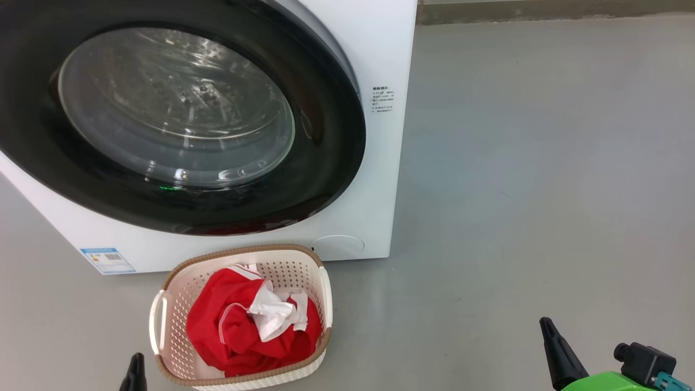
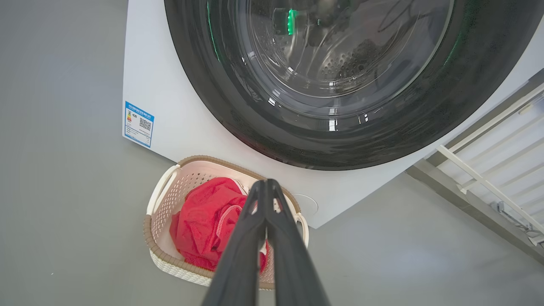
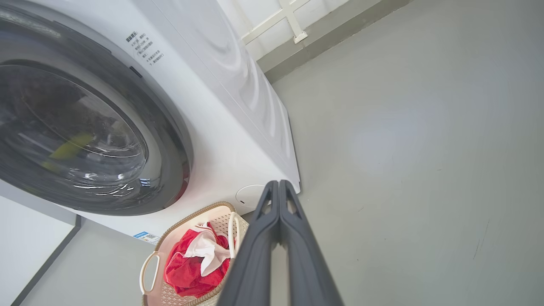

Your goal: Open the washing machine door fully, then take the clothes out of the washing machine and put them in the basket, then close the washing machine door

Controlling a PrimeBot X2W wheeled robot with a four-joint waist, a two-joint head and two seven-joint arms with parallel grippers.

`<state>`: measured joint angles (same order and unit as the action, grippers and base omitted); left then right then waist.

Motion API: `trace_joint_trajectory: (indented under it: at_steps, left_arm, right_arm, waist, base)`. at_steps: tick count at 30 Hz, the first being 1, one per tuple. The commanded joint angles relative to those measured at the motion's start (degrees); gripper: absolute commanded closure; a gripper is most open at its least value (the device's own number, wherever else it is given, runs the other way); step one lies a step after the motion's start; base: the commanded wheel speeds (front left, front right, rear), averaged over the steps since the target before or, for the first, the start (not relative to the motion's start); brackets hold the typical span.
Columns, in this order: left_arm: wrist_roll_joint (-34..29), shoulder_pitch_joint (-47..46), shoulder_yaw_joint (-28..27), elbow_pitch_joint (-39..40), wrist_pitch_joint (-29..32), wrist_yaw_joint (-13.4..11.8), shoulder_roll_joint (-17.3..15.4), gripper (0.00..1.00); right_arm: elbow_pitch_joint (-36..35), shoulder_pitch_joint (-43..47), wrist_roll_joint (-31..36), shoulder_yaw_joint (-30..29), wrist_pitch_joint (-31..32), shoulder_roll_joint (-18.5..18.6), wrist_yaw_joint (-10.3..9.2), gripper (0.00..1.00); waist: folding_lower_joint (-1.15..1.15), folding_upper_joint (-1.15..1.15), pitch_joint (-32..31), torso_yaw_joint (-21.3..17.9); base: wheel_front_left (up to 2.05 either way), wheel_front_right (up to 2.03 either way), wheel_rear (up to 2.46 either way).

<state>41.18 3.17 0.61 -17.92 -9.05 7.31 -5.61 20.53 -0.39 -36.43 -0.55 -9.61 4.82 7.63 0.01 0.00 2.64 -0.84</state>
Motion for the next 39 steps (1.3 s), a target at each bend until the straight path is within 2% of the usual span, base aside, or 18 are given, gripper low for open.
trace_joint_trajectory:
  at_steps: [1,39]
  left_arm:
    - [1.24,-2.17,-1.05,1.59,0.34,0.05,-0.81,1.0]
    - [21.28,-5.06,-3.48,2.51,6.45,0.1,0.59,1.0]
  right_arm:
    - [-1.66,-1.95,-1.67,0.14,0.29,0.12,-0.04,1.0]
    - [-3.62,-3.47,-23.6,-2.12,6.49,-0.56,-0.08,1.0]
  waist:
    - [-0.01,0.0,-0.03,0.01]
    - [-0.01,0.0,-1.01,0.35]
  base:
    - [0.0,0.0,0.0]
    - [0.0,0.0,0.0]
